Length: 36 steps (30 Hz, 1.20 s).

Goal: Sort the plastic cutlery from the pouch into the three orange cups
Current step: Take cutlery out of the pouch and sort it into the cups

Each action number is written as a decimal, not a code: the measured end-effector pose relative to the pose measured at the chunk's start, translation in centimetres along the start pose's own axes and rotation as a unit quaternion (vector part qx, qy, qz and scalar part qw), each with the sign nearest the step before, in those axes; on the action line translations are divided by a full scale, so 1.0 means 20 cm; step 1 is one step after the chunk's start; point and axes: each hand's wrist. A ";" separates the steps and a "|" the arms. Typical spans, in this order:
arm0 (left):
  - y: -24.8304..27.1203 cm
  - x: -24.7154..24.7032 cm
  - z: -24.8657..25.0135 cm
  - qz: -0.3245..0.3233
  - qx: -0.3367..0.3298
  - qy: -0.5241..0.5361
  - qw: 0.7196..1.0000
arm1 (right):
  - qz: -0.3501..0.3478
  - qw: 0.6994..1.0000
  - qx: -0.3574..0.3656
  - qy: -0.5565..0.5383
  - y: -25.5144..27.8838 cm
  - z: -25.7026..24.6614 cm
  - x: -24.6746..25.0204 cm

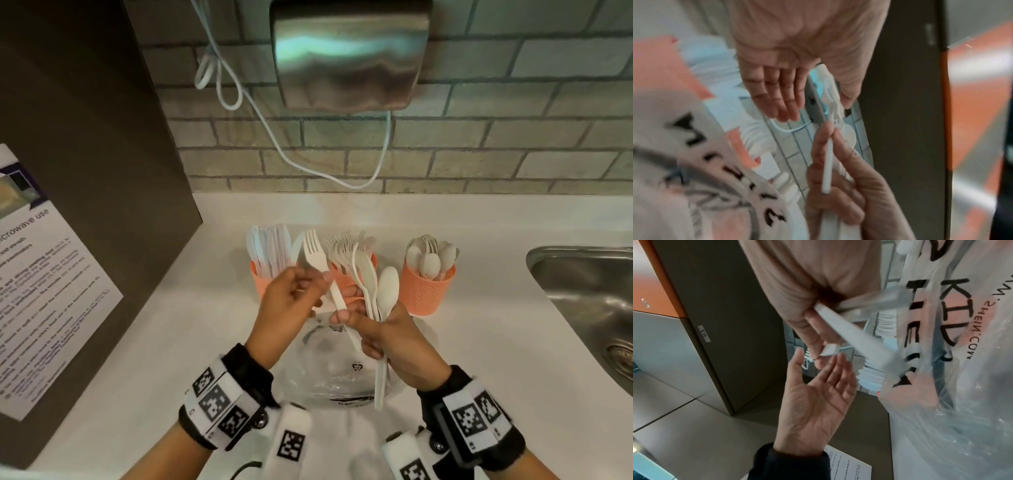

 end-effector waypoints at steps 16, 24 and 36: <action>0.04 -0.27 -0.07 -0.108 0.066 -0.046 0.991 | 0.022 0.992 -0.016 0.125 0.11 -0.01 0.03; -0.13 -0.21 0.08 -0.117 0.023 -0.070 0.990 | 0.075 0.994 -0.037 0.069 0.14 0.01 0.20; -0.58 -0.23 0.12 -0.039 -0.193 -0.220 0.955 | 0.157 0.985 -0.021 0.065 0.20 -0.09 0.37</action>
Point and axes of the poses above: each hand's wrist, its own y-axis away from the middle knuckle, its own x-axis out of the back of the hand, z = x × y, and after that the axes turned 8 degrees about y, right-handed
